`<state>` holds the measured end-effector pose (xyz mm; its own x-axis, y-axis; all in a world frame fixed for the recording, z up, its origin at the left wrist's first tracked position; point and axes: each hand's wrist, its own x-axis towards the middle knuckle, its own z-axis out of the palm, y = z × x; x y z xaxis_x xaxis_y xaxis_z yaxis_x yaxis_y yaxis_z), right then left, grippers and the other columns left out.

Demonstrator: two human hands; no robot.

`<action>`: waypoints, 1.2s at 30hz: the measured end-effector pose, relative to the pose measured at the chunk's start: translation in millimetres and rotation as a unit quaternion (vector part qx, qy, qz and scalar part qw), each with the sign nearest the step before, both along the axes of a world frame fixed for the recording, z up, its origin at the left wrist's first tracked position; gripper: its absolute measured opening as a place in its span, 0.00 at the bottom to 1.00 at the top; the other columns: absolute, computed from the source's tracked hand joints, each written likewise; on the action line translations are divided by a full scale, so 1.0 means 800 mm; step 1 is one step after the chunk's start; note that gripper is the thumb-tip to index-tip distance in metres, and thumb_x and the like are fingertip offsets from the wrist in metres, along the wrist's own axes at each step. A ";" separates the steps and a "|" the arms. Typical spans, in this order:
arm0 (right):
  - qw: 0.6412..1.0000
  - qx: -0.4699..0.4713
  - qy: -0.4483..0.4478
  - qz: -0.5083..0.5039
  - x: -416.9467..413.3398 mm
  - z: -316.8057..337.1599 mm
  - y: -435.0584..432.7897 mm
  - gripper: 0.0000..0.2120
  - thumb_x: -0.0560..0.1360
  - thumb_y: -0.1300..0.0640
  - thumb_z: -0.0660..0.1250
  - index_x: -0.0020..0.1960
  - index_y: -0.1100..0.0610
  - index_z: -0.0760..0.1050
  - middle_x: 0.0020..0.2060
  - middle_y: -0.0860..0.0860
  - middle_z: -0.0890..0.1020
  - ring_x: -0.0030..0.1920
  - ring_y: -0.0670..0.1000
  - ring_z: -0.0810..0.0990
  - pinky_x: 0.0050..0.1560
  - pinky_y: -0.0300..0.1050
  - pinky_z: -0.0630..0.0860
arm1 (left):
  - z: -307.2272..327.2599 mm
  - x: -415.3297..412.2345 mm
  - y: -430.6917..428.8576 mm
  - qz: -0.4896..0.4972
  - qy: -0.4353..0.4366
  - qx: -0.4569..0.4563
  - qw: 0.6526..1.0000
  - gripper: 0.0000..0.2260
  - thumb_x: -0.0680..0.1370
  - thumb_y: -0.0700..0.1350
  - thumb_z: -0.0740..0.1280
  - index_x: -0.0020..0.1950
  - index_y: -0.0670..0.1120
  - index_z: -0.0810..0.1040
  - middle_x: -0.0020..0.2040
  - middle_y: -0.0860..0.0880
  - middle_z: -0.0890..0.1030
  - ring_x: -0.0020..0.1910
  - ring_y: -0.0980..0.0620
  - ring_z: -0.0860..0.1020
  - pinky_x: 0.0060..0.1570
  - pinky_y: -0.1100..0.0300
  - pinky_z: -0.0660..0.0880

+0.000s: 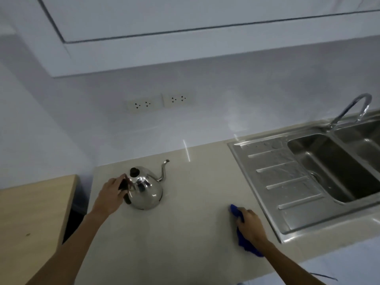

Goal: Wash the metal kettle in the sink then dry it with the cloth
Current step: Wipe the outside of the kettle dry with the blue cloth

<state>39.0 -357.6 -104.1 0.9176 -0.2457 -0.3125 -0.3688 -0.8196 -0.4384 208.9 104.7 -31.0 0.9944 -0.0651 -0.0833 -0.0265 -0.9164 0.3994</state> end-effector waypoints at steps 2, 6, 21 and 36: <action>0.996 0.093 -0.013 -0.008 0.010 0.019 0.017 0.17 0.78 0.62 0.61 0.66 0.55 0.74 0.53 0.54 0.83 0.50 0.52 0.81 0.49 0.37 0.76 | 0.002 0.007 0.000 0.012 0.008 -0.019 1.000 0.26 0.77 0.38 0.68 0.74 0.44 0.68 0.58 0.35 0.76 0.59 0.33 0.74 0.62 0.42 0.70; 0.976 0.214 -0.038 0.030 0.032 0.051 0.079 0.16 0.81 0.61 0.61 0.68 0.54 0.73 0.57 0.48 0.81 0.53 0.45 0.79 0.47 0.21 0.69 | 0.016 -0.005 -0.008 0.029 0.020 -0.056 0.998 0.26 0.77 0.37 0.68 0.74 0.46 0.69 0.52 0.37 0.75 0.56 0.35 0.74 0.61 0.46 0.70; 0.931 0.277 -0.238 0.019 0.150 0.067 0.333 0.22 0.82 0.48 0.52 0.70 0.55 0.70 0.65 0.55 0.75 0.59 0.56 0.71 0.63 0.48 0.69 | 0.043 -0.083 -0.059 0.056 0.035 -0.165 0.984 0.18 0.78 0.51 0.69 0.65 0.56 0.68 0.39 0.51 0.81 0.38 0.56 0.81 0.36 0.69 0.73; 0.880 0.389 -0.256 -0.097 0.172 0.046 0.362 0.19 0.80 0.45 0.58 0.64 0.52 0.77 0.59 0.49 0.78 0.60 0.47 0.71 0.65 0.38 0.66 | 0.003 -0.035 -0.108 0.124 -0.081 -0.248 0.957 0.23 0.83 0.58 0.55 0.67 0.42 0.73 0.60 0.45 0.80 0.57 0.49 0.78 0.57 0.55 0.74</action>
<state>176.7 -68.2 -67.7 0.9515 -0.3073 -0.0132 -0.0596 -0.1421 -0.9881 180.7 18.4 -28.8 0.9816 0.1835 0.0536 0.0690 -0.6019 0.7956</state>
